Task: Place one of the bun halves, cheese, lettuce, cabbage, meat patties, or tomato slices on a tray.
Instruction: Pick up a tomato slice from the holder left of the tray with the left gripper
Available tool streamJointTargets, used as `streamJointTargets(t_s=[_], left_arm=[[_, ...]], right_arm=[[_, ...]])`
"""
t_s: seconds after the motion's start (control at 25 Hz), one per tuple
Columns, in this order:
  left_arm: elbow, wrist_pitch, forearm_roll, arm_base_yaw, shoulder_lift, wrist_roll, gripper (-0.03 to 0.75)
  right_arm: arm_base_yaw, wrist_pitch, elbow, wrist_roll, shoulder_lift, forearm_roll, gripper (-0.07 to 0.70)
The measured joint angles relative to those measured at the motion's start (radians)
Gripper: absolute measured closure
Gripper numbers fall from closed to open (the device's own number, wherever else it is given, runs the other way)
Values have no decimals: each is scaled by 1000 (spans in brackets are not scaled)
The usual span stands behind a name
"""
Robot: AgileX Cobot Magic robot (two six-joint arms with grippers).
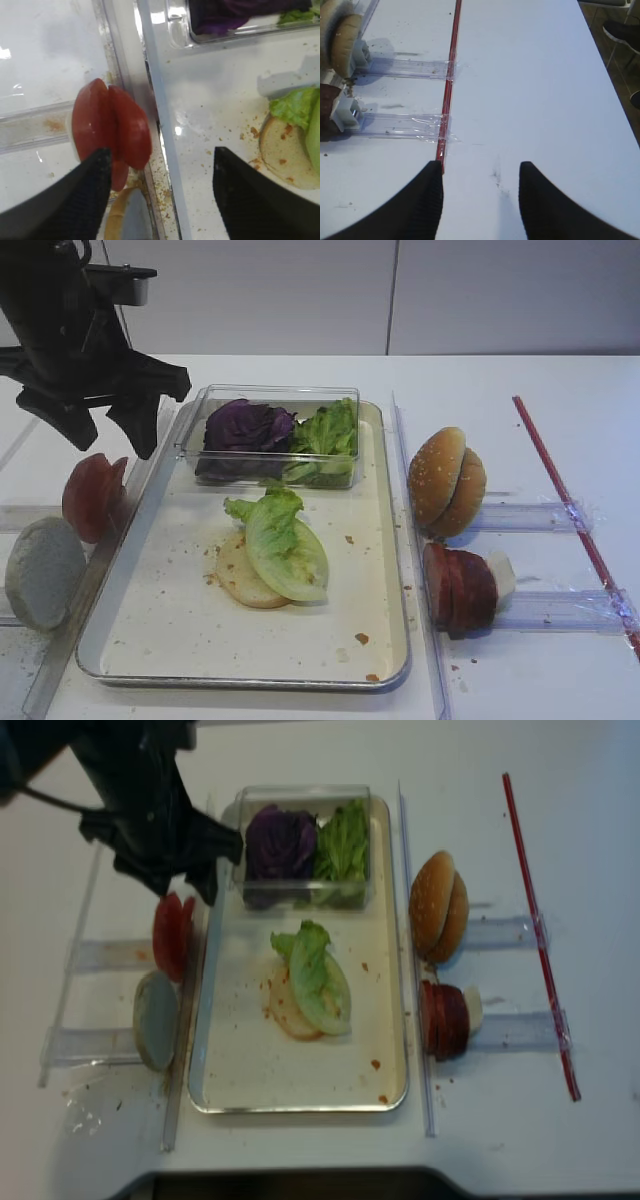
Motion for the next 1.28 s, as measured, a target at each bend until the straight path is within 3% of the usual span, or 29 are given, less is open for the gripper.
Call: streamJointTargets(t_s=[0.84, 1.08, 1.28], left_arm=[[-12, -9, 18, 0, 167, -20, 307], [-16, -11, 64, 0, 174, -51, 419], [-20, -11, 83, 0, 176, -54, 620]], right_arm=[[0, 0, 0, -4, 0, 0, 258], [0, 0, 0, -2, 0, 0, 256], [0, 0, 0, -2, 0, 0, 258]])
